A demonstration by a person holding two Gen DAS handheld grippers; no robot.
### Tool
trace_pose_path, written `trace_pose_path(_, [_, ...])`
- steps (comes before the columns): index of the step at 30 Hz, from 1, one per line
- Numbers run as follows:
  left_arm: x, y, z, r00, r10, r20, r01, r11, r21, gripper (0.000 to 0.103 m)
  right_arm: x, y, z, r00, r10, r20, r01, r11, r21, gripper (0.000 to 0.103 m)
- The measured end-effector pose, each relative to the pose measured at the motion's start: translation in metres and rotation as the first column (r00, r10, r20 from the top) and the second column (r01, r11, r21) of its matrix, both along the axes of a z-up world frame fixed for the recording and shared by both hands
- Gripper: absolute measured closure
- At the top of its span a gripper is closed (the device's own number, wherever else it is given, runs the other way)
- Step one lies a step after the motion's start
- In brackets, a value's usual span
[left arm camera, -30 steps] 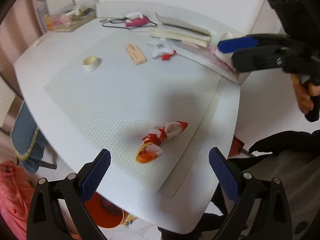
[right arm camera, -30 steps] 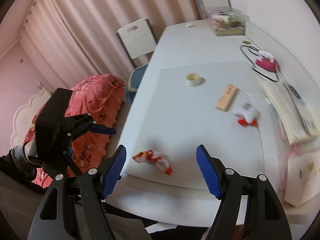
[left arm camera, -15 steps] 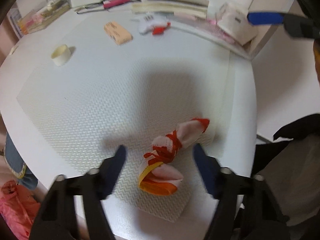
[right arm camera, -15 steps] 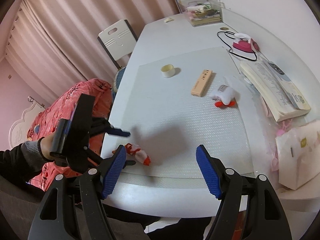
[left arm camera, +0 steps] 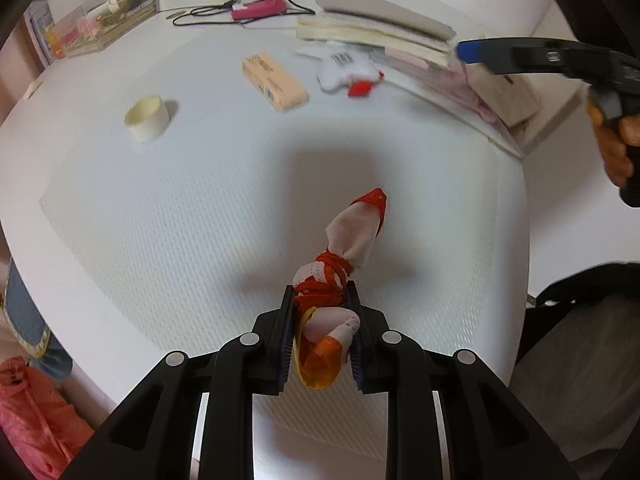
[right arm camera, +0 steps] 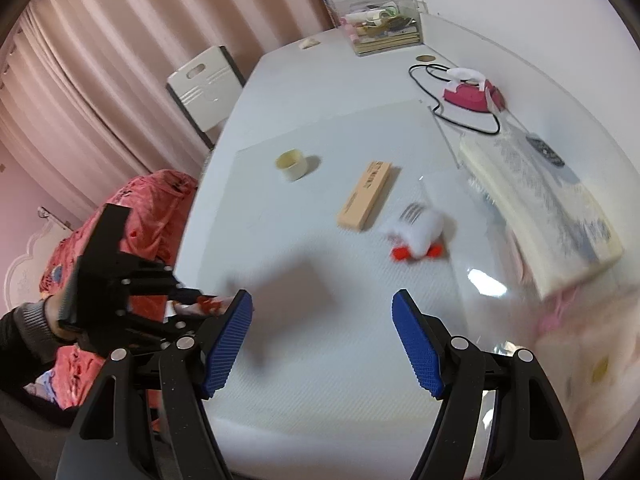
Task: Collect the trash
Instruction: 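Grasp the red-white wrapper with the left tool while the right tool grasps the white plush toy, then carry the wrapper and plush toy to the wastebasket and release them inside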
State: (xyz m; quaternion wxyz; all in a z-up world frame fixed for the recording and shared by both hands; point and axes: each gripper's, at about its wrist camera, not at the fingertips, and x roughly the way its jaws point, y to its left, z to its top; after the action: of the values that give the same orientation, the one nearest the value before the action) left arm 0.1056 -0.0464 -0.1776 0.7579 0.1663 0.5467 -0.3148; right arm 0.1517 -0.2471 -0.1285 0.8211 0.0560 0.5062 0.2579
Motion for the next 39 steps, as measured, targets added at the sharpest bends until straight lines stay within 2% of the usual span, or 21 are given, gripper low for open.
trace_pose_path(11, [0.072, -0.008, -0.003, 0.999, -0.041, 0.019, 0.041, 0.999, -0.022, 0.078, 0.064, 0.002, -0.041, 1.0, -0.002, -0.012, 0.001, 0.99, -0.138, 0.031])
trace_pose_path(17, [0.087, 0.003, -0.009, 1.0, -0.028, 0.001, 0.028, 0.999, -0.032, 0.078, 0.084, 0.013, -0.061, 1.0, 0.029, -0.009, -0.031, 0.978, -0.207, 0.031])
trace_pose_path(19, [0.088, 0.003, -0.012, 1.0, -0.027, -0.005, 0.027, 0.999, -0.035, 0.078, 0.089, 0.016, -0.069, 0.999, 0.047, -0.02, -0.05, 0.972, -0.231, 0.035])
trace_pose_path(21, [0.088, 0.004, -0.013, 1.0, -0.025, -0.012, 0.024, 0.999, -0.038, 0.078, 0.092, 0.016, -0.076, 0.999, 0.049, -0.023, -0.054, 0.965, -0.256, 0.053])
trace_pose_path(23, [0.089, 0.004, -0.015, 1.0, -0.02, -0.017, 0.02, 0.999, -0.037, 0.078, 0.095, 0.014, -0.08, 0.998, 0.061, -0.034, -0.068, 0.964, -0.259, 0.057])
trace_pose_path(29, [0.09, 0.006, -0.018, 1.0, 0.004, -0.029, -0.005, 0.999, -0.046, 0.078, 0.094, 0.015, -0.083, 0.994, 0.103, -0.029, -0.107, 0.955, -0.277, 0.064])
trace_pose_path(31, [0.089, 0.006, -0.018, 0.999, 0.014, -0.031, -0.015, 0.999, -0.05, 0.078, 0.093, 0.011, -0.08, 0.995, 0.091, -0.03, -0.096, 0.962, -0.257, 0.066])
trace_pose_path(39, [0.071, 0.008, 0.007, 1.0, 0.024, 0.01, -0.024, 0.998, -0.059, 0.078, 0.061, 0.016, -0.045, 0.99, 0.14, -0.012, -0.139, 0.974, -0.179, 0.069])
